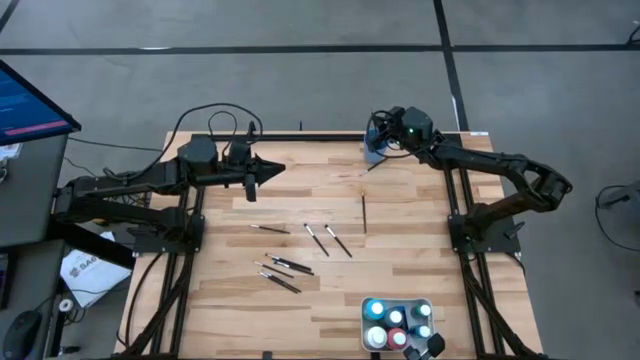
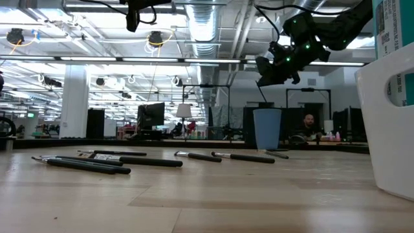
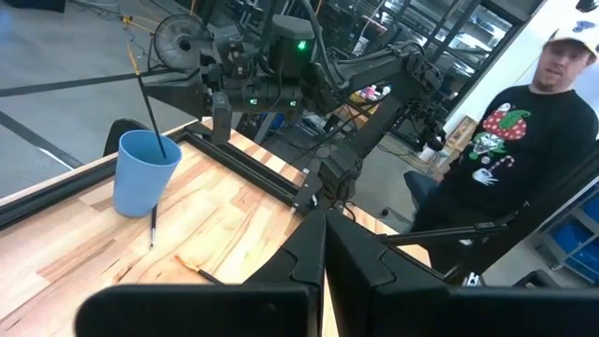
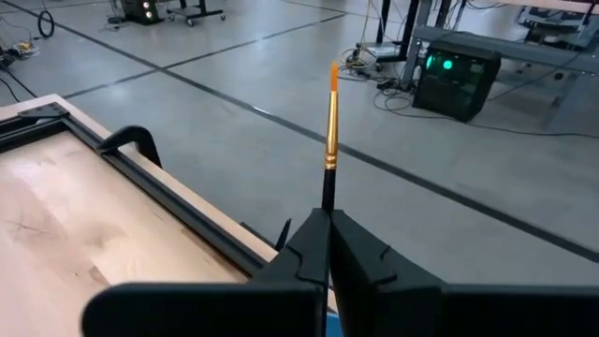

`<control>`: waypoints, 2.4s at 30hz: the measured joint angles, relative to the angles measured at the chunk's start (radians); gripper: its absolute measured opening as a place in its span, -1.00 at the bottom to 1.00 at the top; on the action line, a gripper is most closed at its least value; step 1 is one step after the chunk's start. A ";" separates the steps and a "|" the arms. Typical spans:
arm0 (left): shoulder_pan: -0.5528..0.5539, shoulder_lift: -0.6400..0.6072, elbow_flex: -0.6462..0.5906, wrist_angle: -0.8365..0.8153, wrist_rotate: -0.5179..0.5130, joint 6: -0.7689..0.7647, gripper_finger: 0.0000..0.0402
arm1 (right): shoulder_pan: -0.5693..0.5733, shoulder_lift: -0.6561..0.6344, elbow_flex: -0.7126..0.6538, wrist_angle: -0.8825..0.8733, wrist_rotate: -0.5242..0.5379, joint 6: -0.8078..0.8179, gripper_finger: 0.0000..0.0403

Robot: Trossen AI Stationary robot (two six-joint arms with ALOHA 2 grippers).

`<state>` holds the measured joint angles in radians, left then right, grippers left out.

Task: Pick & Place Paint Supplies
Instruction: Put the orange paintbrush into the blue cup

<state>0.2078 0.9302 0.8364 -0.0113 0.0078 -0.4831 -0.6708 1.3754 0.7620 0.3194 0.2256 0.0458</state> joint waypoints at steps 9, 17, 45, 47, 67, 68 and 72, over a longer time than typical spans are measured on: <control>0.000 0.000 0.000 0.006 -0.003 0.000 -0.99 | -0.001 0.000 0.000 -0.024 0.000 -0.022 -1.00; 0.000 0.000 0.000 0.006 -0.029 0.000 -0.99 | -0.001 0.000 0.000 -0.024 0.000 -0.030 -1.00; 0.000 0.000 0.000 0.000 -0.034 0.008 -0.42 | 0.067 -0.306 0.003 -0.378 0.001 0.129 -0.65; 0.000 0.000 0.000 -0.001 -0.034 0.008 -0.42 | 0.089 -0.358 0.003 -0.566 0.009 0.223 -0.65; 0.000 0.000 0.000 -0.008 -0.036 -0.005 -0.42 | 0.331 0.017 0.002 -1.016 -0.005 0.814 -0.02; 0.000 0.000 0.000 -0.008 -0.033 -0.012 -0.42 | 0.330 0.042 0.002 -1.018 -0.005 0.824 0.00; 0.000 0.000 0.000 -0.009 -0.016 -0.020 -0.42 | 0.315 0.116 0.002 -1.019 -0.008 0.842 0.02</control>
<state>0.2081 0.9302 0.8360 -0.0200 -0.0080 -0.5029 -0.3560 1.4912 0.7635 -0.6996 0.2180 0.8877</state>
